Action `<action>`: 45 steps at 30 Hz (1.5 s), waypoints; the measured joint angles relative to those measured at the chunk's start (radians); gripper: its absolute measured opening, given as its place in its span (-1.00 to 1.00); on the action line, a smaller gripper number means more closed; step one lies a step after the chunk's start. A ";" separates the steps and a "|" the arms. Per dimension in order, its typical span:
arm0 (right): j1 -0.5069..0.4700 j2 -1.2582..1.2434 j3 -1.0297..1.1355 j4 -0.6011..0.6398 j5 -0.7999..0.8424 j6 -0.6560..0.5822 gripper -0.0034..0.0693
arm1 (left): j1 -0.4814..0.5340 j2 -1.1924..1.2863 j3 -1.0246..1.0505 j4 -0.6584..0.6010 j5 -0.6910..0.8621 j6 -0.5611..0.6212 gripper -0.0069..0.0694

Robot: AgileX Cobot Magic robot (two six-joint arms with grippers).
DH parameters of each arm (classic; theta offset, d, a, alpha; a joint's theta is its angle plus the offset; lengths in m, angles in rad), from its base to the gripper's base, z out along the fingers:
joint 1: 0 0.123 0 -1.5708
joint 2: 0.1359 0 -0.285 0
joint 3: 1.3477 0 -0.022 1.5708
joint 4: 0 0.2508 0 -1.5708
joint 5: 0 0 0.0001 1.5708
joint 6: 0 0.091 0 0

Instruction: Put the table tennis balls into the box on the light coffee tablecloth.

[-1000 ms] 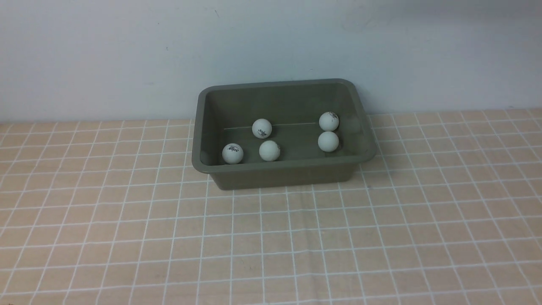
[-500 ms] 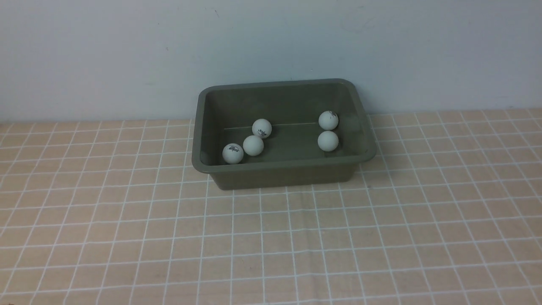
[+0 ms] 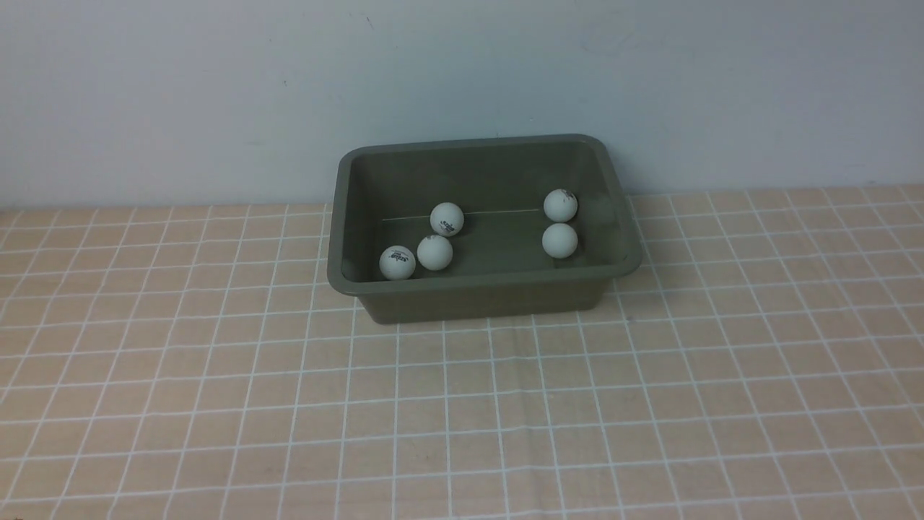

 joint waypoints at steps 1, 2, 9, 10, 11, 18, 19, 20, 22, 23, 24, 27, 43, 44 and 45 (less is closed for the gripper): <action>0.000 -0.007 0.000 0.000 0.000 0.000 -0.82 | 0.000 0.000 0.000 0.000 0.000 0.000 -1.00; 0.000 -0.065 0.042 0.000 0.001 0.000 -0.82 | 0.000 0.000 0.000 0.000 0.000 0.000 -1.00; 0.000 -0.277 0.151 -0.006 0.006 -0.002 -0.82 | 0.000 0.000 0.000 0.000 0.000 0.000 -1.00; 0.000 -0.299 0.152 -0.007 0.007 -0.002 -0.82 | 0.000 0.000 0.000 0.000 0.000 0.000 -1.00; 0.000 -0.307 0.152 -0.007 0.007 -0.002 -0.82 | 0.000 0.000 0.000 0.000 0.000 0.000 -1.00; 0.000 -0.372 0.165 -0.011 0.007 0.047 -0.82 | 0.000 0.000 0.000 0.000 0.000 0.006 -1.00; 0.000 -0.379 0.185 -0.016 0.008 0.071 -0.82 | 0.000 0.000 0.000 0.000 0.000 0.000 -1.00; 0.000 -0.383 0.207 -0.019 0.007 0.078 -0.82 | 0.000 0.000 0.000 0.000 0.000 0.000 -1.00; 0.000 -0.394 0.260 -0.022 0.007 0.076 -0.82 | 0.000 0.000 0.000 0.000 0.000 0.000 -1.00; 0.000 -0.398 0.297 -0.022 0.007 0.066 -0.82 | 0.000 0.000 0.000 0.000 0.000 0.000 -1.00; 0.000 -0.405 0.342 -0.022 0.006 0.055 -0.82 | 0.000 0.000 0.000 0.000 0.000 0.000 -1.00; 0.000 -0.434 0.494 -0.022 -0.002 0.015 -0.82 | 0.000 0.000 0.000 0.000 0.000 0.000 -1.00; 0.000 -1.000 1.581 0.007 -0.745 -0.266 -0.82 | 0.000 0.000 0.000 0.000 0.000 0.000 -1.00; 0.000 -1.038 1.629 0.007 -0.770 -0.278 -0.82 | 0.000 0.000 0.000 0.000 0.000 0.000 -1.00; 0.000 -1.061 1.655 0.007 -0.781 -0.285 -0.82 | 0.000 0.000 0.000 0.000 0.000 0.000 -1.00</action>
